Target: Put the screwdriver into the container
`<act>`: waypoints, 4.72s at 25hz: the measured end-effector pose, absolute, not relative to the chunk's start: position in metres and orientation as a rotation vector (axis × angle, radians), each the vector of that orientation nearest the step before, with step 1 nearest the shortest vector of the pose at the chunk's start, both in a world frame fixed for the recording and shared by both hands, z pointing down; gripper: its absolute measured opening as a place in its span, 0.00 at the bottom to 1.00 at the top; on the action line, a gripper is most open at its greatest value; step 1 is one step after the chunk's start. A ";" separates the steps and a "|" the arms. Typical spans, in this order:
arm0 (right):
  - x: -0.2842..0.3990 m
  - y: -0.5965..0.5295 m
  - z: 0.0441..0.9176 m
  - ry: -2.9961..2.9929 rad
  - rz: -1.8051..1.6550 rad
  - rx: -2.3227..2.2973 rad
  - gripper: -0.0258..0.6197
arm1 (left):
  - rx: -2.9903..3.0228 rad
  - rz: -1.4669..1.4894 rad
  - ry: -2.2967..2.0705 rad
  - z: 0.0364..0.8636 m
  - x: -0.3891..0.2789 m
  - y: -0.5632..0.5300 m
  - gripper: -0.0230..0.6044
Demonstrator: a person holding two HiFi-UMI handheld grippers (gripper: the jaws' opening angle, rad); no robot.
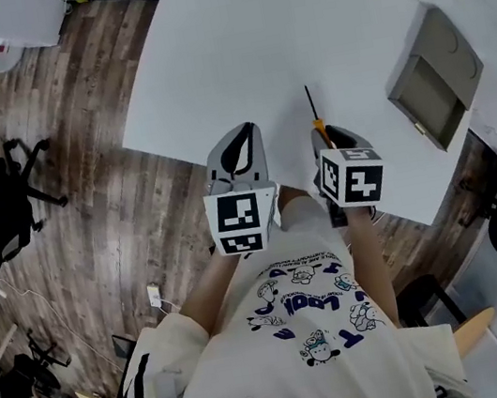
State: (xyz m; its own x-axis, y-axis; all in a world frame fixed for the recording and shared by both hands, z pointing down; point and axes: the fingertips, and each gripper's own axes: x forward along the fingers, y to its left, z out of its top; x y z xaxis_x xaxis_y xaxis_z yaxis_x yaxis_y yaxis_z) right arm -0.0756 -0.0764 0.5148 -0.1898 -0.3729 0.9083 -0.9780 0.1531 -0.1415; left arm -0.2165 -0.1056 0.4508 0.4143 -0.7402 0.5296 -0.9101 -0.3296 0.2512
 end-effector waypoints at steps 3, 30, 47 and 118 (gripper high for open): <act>-0.058 -0.077 0.498 -1.687 1.023 1.381 0.21 | 2.217 0.423 -1.347 0.441 -0.198 -0.110 0.07; 0.184 -0.104 0.428 -1.582 0.911 1.746 0.14 | 2.443 0.401 -1.115 0.392 0.010 -0.139 0.07; 0.245 -0.118 0.477 -1.630 0.960 1.627 0.08 | 2.324 0.499 -1.212 0.426 0.062 -0.131 0.07; 0.244 -0.111 0.474 -1.818 1.038 1.702 0.08 | 2.337 0.709 -1.175 0.459 0.139 -0.139 0.07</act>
State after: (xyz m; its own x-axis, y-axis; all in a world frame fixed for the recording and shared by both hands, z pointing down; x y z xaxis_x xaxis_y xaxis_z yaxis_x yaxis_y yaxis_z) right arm 0.2442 -0.1106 0.4739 -0.1460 -0.6441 0.7509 -0.9741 -0.0387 -0.2226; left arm 0.1390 -0.1393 0.4586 0.5106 -0.6042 0.6118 -0.8228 -0.5499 0.1436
